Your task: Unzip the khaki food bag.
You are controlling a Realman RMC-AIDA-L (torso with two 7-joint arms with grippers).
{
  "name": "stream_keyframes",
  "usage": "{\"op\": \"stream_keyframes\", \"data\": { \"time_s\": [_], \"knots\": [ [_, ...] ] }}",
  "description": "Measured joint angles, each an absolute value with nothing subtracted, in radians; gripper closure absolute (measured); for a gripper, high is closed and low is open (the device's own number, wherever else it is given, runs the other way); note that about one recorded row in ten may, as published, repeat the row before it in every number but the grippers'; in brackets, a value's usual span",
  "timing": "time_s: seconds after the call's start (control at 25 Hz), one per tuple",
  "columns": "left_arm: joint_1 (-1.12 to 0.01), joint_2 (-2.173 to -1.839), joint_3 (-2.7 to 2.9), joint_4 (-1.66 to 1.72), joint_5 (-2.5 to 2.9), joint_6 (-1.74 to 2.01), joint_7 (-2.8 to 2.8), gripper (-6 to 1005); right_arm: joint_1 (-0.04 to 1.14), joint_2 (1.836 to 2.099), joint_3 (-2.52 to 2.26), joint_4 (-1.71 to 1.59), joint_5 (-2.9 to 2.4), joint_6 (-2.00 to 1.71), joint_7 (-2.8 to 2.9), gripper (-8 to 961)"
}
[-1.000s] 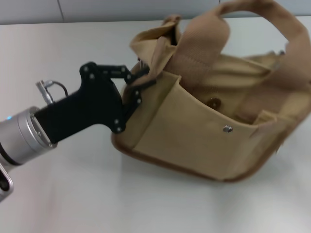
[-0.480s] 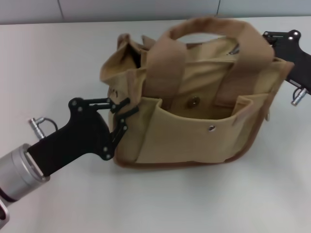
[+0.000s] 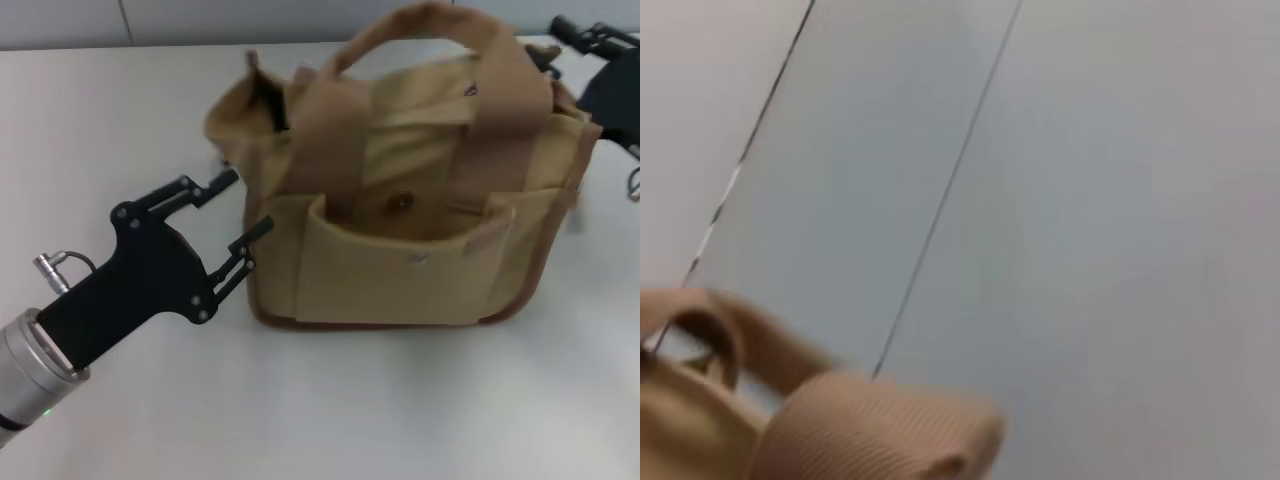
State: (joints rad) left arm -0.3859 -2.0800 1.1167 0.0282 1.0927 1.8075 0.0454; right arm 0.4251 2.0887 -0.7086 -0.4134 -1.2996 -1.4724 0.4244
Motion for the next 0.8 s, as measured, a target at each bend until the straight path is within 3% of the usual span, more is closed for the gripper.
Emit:
{"op": "stream_keyframes", "data": {
  "time_s": [0.2,0.32,0.44,0.56,0.68,0.8],
  "knots": [
    [-0.376,-2.08,1.108,0.031,1.073,1.857,0.035,461,0.395,2.086,-0.705,-0.413,-1.251,-1.521,0.424,674],
    [-0.368,-2.08,1.103,0.034,1.071,1.888,0.034,400,0.386,2.086,-0.696,-0.41,-1.233,-1.539,0.422,618],
    [-0.348,-2.078,1.092,0.034,1.063,1.932,0.01,339,0.363,2.087,-0.676,-0.378,-1.134,-1.58,0.427,381],
    [-0.322,-2.072,1.081,0.051,1.062,1.954,-0.081,279,0.33,2.082,-0.675,-0.336,-1.025,-1.652,0.509,273],
    [-0.304,-2.061,1.105,0.108,1.101,1.954,-0.225,218,0.289,2.062,-0.693,-0.339,-1.046,-1.756,0.666,165],
    [-0.292,-2.043,1.134,0.169,1.178,1.948,-0.359,189,0.263,2.033,-0.719,-0.397,-1.299,-1.854,0.803,163]
  ]
}}
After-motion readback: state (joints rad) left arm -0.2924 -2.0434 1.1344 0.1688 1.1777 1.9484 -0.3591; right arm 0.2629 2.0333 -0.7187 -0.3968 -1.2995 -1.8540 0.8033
